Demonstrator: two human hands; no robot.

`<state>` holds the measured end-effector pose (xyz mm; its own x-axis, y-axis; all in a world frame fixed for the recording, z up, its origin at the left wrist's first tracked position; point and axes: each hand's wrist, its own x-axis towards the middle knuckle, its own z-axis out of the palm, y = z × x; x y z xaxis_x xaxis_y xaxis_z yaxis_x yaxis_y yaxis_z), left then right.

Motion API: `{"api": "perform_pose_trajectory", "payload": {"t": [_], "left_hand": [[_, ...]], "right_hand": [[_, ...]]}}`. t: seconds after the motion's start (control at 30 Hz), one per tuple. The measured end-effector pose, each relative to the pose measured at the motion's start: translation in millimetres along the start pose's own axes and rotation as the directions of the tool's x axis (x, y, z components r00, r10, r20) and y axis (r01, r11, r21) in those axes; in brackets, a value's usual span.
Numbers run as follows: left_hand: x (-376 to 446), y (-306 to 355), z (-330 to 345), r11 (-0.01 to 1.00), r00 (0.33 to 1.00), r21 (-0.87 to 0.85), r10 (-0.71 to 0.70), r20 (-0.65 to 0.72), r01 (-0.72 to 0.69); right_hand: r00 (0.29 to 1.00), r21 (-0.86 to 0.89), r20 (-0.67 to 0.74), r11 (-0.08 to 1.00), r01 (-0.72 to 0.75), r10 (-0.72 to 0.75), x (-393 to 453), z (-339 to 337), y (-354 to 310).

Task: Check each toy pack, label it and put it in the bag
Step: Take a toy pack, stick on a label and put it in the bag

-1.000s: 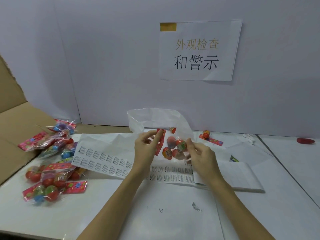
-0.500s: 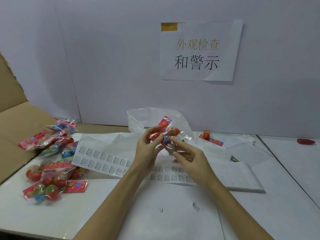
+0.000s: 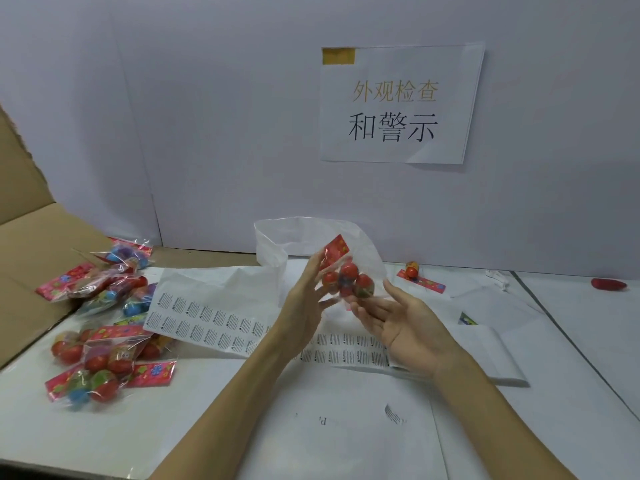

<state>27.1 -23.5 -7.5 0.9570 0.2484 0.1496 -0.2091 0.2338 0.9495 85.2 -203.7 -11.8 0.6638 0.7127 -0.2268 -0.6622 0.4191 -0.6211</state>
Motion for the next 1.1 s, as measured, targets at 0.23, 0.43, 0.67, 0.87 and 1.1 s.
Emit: {"api": "perform_pose_trajectory", "payload": {"t": [0.23, 0.43, 0.67, 0.87, 1.1], "left_hand": [[-2, -16, 1, 0.951, 0.969, 0.239, 0.226, -0.096, -0.198], [0, -23, 8, 0.935, 0.938, 0.308, 0.253, -0.238, -0.174], [-3, -13, 10, 0.968, 0.975, 0.164, 0.204, -0.089, -0.188], [-7, -21, 19, 0.949, 0.987, 0.274, 0.156, 0.033, -0.159], [-3, -20, 11, 0.972, 0.993, 0.204, 0.113, 0.045, -0.120]], "right_hand": [[0.966, -0.721, -0.104, 0.687, 0.090, -0.235, 4, -3, 8], [0.810, -0.963, 0.149, 0.104, 0.249, -0.568, 7, -8, 18], [0.862, -0.915, 0.093, 0.299, 0.271, -0.498, 4, -6, 17], [0.776, -0.945, 0.179, 0.112, 0.306, -0.604, 0, -10, 16], [0.718, -0.887, 0.111, 0.257, 0.383, -0.687, -8, -11, 1]]}}
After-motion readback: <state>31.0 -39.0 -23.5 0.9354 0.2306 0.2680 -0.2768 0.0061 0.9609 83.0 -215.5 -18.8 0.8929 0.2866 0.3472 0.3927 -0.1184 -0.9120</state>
